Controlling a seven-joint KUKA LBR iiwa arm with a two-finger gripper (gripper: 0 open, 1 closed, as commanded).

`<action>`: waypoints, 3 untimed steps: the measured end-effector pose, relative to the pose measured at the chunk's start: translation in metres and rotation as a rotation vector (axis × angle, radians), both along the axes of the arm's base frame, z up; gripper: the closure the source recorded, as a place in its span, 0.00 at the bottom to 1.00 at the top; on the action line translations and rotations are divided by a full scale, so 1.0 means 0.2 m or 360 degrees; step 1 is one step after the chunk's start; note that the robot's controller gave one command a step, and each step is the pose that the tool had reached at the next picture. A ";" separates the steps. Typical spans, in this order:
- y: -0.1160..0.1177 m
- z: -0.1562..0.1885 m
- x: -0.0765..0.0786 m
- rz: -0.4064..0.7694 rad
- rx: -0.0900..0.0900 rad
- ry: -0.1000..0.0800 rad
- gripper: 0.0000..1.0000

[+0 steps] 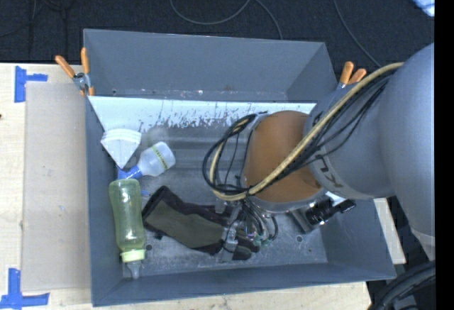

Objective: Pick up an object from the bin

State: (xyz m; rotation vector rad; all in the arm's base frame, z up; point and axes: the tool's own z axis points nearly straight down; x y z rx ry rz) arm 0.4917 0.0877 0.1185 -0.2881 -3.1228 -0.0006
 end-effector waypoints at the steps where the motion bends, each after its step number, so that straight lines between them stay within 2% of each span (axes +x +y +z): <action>1: -0.06 -0.24 -0.05 0.0101 0.0002 0.0003 0.00; 2: -0.01 -0.24 -0.08 -0.0023 0.0000 0.0001 1.00; 3: -0.01 -0.24 -0.08 -0.0023 0.0000 0.0001 1.00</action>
Offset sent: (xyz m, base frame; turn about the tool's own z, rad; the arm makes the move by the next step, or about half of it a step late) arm -0.0167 -0.0022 -0.0485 0.0160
